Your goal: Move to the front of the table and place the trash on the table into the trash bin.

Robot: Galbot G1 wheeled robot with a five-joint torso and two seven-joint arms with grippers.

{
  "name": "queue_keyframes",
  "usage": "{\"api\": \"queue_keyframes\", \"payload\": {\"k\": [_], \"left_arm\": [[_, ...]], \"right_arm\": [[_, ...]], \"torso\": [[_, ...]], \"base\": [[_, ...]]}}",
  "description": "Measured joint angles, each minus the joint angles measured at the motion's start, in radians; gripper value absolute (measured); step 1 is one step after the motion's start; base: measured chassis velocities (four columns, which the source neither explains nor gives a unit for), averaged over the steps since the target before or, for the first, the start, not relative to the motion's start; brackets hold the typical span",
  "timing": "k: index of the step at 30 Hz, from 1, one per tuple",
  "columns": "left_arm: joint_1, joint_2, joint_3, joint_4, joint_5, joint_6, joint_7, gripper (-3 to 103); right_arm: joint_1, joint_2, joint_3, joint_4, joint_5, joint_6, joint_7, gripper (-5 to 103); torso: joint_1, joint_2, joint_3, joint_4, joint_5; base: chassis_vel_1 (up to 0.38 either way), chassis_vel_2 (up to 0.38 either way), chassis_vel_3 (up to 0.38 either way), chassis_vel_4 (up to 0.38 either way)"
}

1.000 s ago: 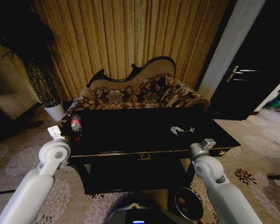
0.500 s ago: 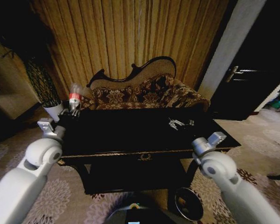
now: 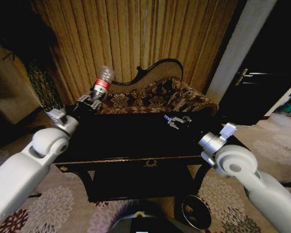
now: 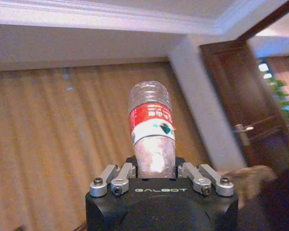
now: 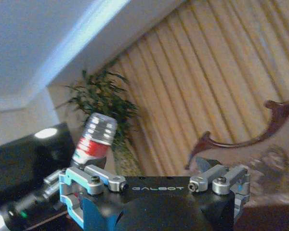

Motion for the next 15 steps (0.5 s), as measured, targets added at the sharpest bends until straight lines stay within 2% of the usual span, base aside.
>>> {"api": "queue_keyframes", "payload": {"k": [4, 8, 10, 15], "left_arm": [[-0.081, -0.001, 0.113, -0.032, 0.012, -0.003, -0.012, 33], [-0.144, -0.009, 0.171, -0.04, 0.016, -0.002, -0.022, 33], [-0.227, -0.01, 0.244, -0.055, 0.008, 0.012, -0.04, 33], [-0.295, -0.009, 0.314, -0.071, -0.003, 0.025, -0.052, 33]], "right_arm": [[0.051, -0.006, -0.018, -0.039, 0.01, 0.0, -0.047, 100], [0.062, -0.006, -0.024, -0.056, 0.01, 0.0, -0.057, 100], [0.076, -0.006, -0.028, -0.081, 0.006, 0.0, -0.086, 100], [0.098, 0.005, -0.045, -0.107, 0.008, 0.0, -0.12, 100]], "torso": [[0.0, 0.0, 0.0, 0.0003, 0.0003], [0.0, 0.0, 0.0, -0.0001, 0.0003], [0.0, 0.0, 0.0, -0.0004, 0.0003], [0.0, 0.0, 0.0, 0.0003, 0.0003]], "base": [[0.0, 0.0, 0.0, 0.0], [0.0, 0.0, 0.0, 0.0], [0.0, 0.0, 0.0, 0.0], [0.0, 0.0, 0.0, 0.0]]}}
